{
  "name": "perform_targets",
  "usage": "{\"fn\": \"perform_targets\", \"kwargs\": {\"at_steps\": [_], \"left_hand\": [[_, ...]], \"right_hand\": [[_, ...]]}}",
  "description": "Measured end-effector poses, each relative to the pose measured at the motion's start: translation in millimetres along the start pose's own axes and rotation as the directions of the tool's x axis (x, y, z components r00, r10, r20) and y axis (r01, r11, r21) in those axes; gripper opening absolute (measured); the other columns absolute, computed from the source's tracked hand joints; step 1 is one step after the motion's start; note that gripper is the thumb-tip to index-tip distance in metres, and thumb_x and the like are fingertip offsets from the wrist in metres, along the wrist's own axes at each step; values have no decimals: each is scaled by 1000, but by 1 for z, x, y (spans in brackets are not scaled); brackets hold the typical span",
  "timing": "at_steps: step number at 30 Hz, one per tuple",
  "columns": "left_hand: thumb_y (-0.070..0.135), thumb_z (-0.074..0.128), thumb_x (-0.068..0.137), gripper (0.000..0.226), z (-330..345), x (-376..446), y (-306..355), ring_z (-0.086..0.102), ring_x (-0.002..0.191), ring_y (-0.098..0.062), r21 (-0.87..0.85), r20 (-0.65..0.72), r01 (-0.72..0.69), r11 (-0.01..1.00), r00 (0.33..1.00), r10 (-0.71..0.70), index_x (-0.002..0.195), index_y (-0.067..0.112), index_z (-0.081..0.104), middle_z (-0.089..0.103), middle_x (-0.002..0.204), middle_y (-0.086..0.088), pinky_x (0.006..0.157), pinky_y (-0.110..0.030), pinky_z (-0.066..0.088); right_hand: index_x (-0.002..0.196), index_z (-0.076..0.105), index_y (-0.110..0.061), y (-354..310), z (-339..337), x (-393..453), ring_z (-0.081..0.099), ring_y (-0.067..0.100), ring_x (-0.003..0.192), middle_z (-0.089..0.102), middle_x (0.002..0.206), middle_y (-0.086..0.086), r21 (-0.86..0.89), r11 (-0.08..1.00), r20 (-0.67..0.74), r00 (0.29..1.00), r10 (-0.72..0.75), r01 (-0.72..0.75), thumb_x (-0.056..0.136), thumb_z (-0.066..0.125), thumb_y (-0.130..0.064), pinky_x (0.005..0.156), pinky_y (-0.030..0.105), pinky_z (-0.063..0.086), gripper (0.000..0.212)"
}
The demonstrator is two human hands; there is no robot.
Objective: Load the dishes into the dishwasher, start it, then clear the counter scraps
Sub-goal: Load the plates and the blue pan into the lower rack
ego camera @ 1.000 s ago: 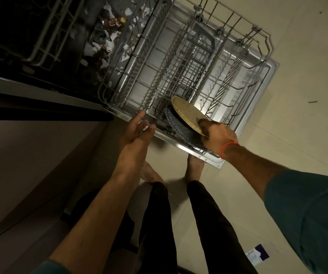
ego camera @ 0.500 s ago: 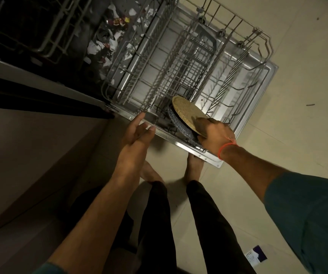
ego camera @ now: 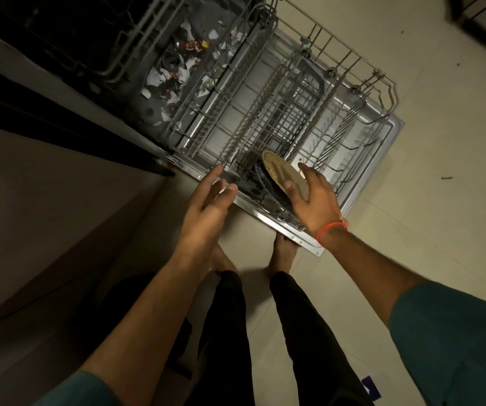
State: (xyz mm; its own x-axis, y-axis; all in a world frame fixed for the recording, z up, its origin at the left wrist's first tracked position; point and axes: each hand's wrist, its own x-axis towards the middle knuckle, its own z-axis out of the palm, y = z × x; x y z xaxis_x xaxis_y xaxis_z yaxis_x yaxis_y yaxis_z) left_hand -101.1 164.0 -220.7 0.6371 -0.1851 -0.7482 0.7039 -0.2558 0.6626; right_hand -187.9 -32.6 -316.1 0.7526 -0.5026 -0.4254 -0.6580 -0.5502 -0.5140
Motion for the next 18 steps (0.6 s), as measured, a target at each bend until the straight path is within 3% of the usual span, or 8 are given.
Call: {"fn": "perform_targets", "kwargs": {"at_steps": [8, 10, 14, 18], "left_hand": [[29, 63, 101, 47, -14, -54, 34, 46, 137, -8, 5, 27, -79, 997, 997, 79, 145, 40, 53, 50, 148, 9, 117, -37, 39], [29, 63, 101, 49, -16, -73, 45, 47, 136, -9, 4, 36, -103, 995, 994, 103, 147, 41, 51, 50, 148, 7, 109, -26, 41], [29, 63, 101, 51, -16, -114, 63, 48, 124, 2, 36, 28, -177, 983, 984, 176, 150, 36, 48, 48, 148, 5, 77, 3, 39], [25, 62, 102, 50, -13, -152, 78, 43, 135, -2, -9, -2, -242, 970, 970, 242, 149, 32, 48, 49, 145, 8, 77, 9, 36]], "right_hand": [[155, 33, -25, -65, -52, -27, 31, 21, 147, 35, 160, 4, 202, 979, -69, 997, 23, -8, 103, 43, -51, 121, 38, 25, 59], [155, 32, -27, -87, -67, -39, 29, 19, 148, 33, 161, 2, 216, 976, -65, 998, -1, 15, 103, 43, -53, 121, 37, 24, 60], [155, 34, -26, -131, -97, -61, 33, 11, 144, 34, 161, 1, 286, 953, -68, 994, -88, 104, 103, 44, -49, 116, 26, 25, 57], [154, 36, -27, -169, -120, -84, 33, 9, 143, 35, 160, -1, 329, 916, -43, 972, -231, 232, 102, 43, -54, 118, 35, 30, 58]]}}
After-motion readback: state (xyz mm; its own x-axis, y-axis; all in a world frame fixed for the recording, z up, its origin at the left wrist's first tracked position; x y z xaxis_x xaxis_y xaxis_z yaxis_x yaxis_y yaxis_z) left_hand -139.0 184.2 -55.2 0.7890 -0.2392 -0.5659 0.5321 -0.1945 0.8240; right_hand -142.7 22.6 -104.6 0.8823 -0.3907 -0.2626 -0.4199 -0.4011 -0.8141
